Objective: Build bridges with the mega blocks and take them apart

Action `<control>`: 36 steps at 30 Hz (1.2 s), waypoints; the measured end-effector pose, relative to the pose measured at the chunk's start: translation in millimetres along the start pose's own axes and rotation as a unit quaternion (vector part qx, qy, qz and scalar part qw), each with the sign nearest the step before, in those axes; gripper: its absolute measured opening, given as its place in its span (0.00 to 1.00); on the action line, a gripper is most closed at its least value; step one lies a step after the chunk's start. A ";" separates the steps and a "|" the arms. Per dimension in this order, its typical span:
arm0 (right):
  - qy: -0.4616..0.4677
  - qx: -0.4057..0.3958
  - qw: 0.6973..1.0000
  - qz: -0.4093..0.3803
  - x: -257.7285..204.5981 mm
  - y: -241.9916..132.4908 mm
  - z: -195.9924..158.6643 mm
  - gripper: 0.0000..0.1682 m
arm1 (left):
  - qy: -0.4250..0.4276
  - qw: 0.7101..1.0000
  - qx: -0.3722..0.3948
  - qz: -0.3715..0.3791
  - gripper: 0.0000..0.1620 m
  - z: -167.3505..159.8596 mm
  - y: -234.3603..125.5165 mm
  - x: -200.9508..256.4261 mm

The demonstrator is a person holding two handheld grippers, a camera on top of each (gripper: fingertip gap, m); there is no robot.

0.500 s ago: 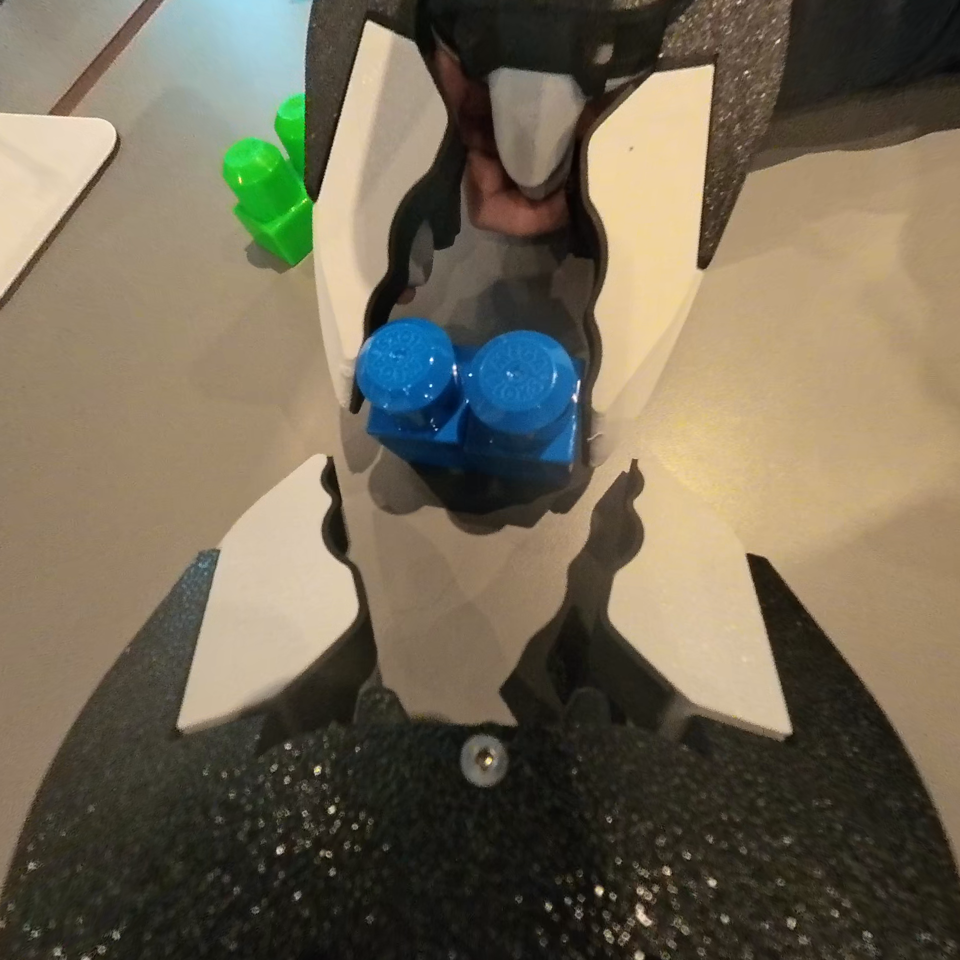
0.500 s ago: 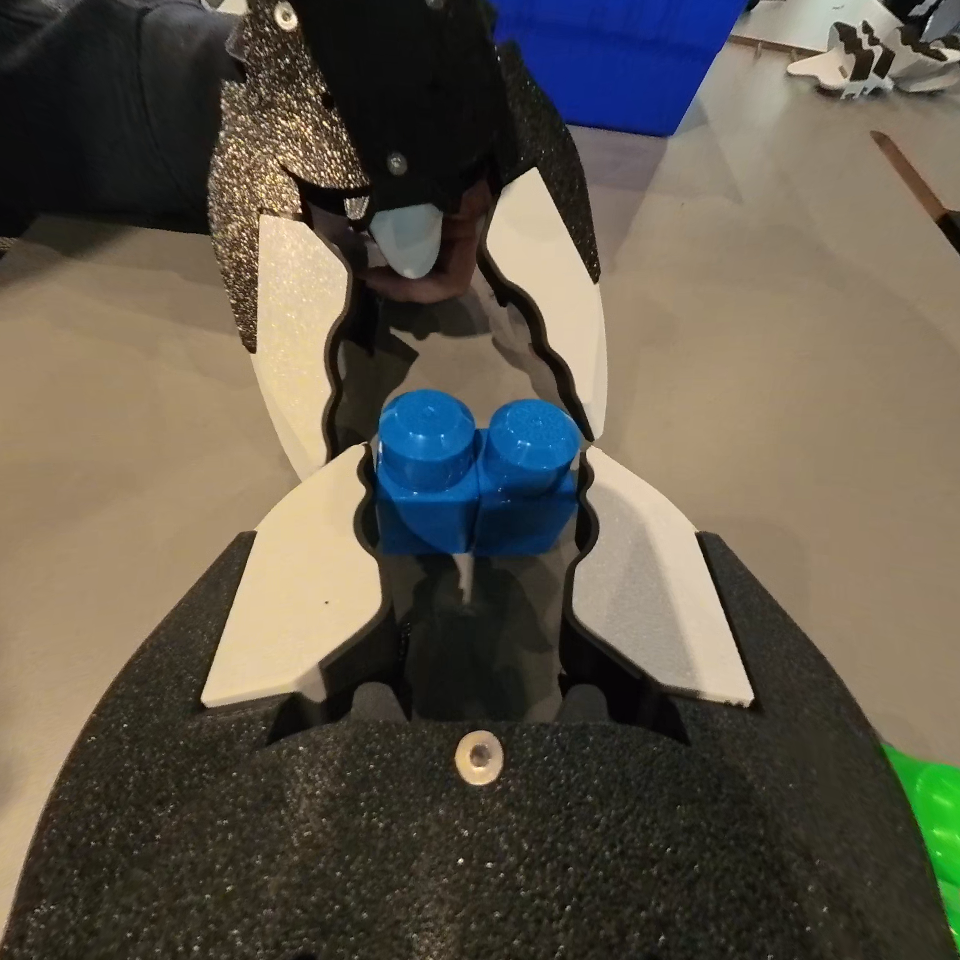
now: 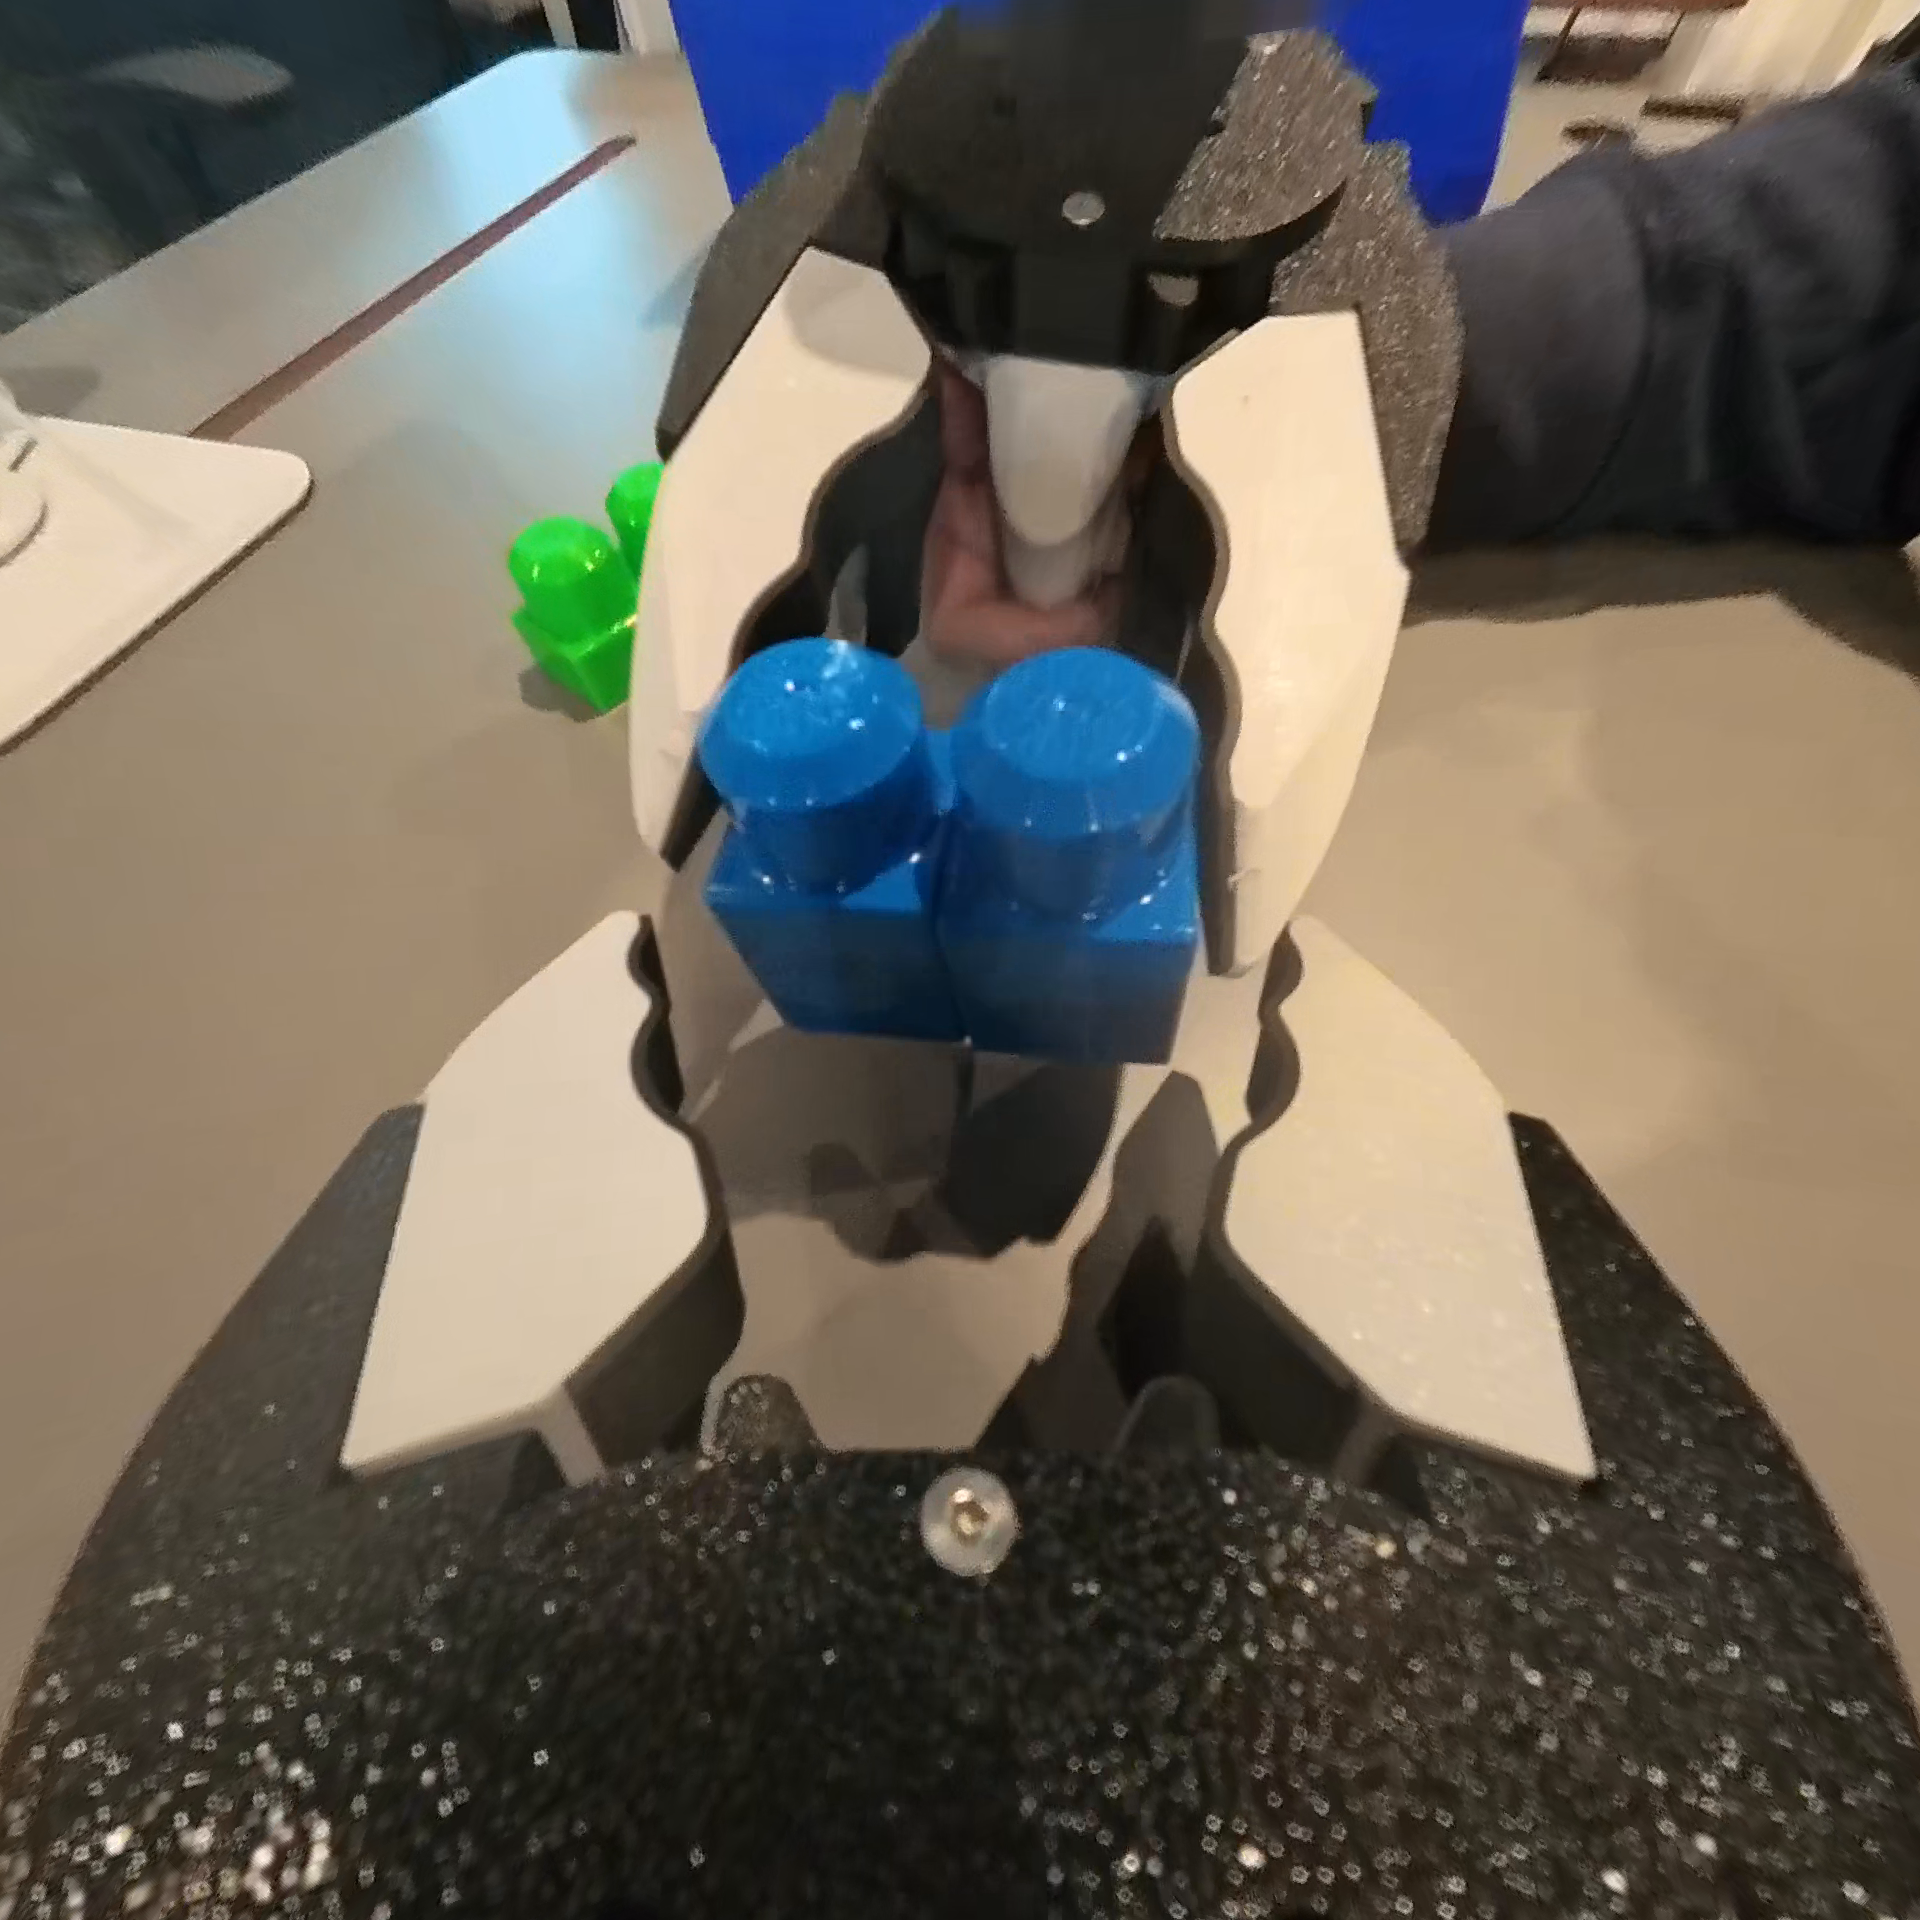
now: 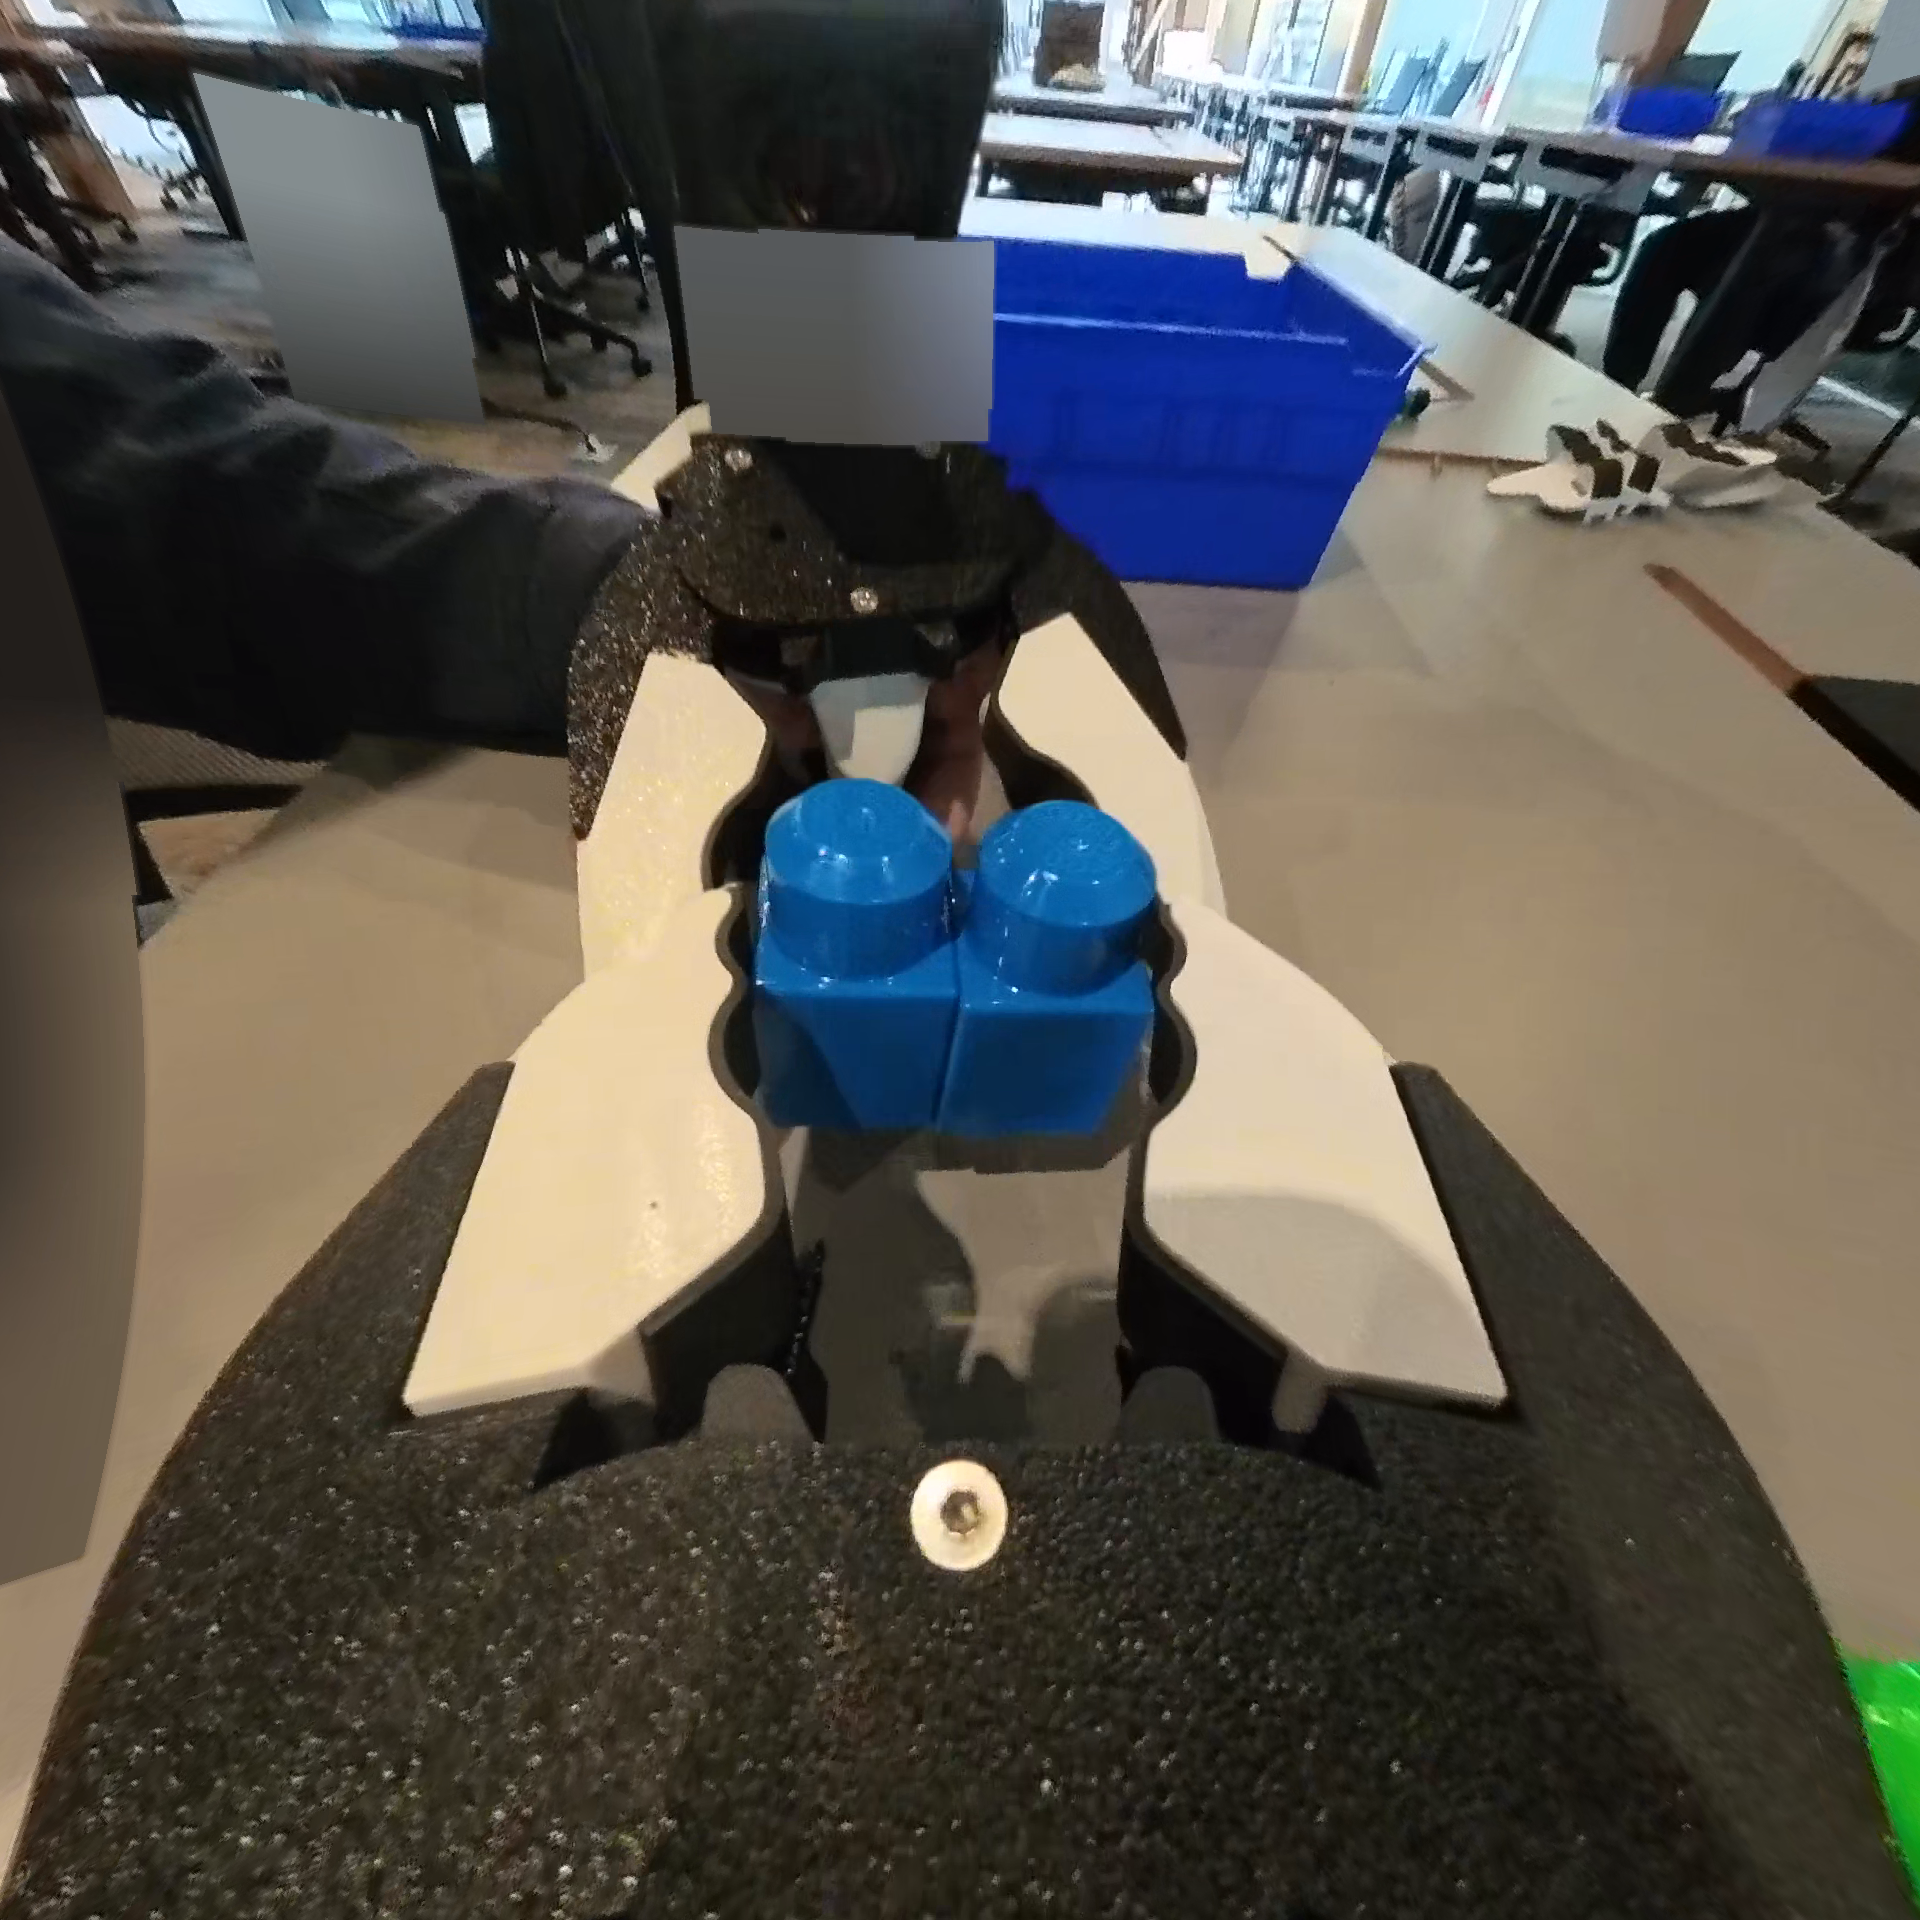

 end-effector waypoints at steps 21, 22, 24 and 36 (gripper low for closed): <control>0.010 0.071 0.997 0.010 -4.6 -4.9 13.2 0.39 | -0.029 0.996 0.085 -0.015 0.53 13.2 -4.2 1.2; 0.012 0.072 0.997 0.013 -4.8 -5.0 13.6 0.39 | -0.031 0.996 0.085 -0.019 0.53 13.4 -4.2 1.5; 0.015 0.077 0.997 0.015 -4.8 -5.4 14.4 0.41 | -0.027 0.996 0.082 -0.018 0.51 14.0 -4.1 2.0; -0.002 0.092 0.996 0.017 -6.1 -8.2 17.3 0.45 | 0.002 0.996 0.086 0.009 0.48 19.8 -5.0 3.7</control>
Point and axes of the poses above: each gripper's, where its closed fingertips meet, y out along the fingers, z out of its top, x = y × z across the jaws, the point moved 7 cm from there along -y, back along the fingers, and after that the axes turned 4 degrees about y, right-handed, at the moved point
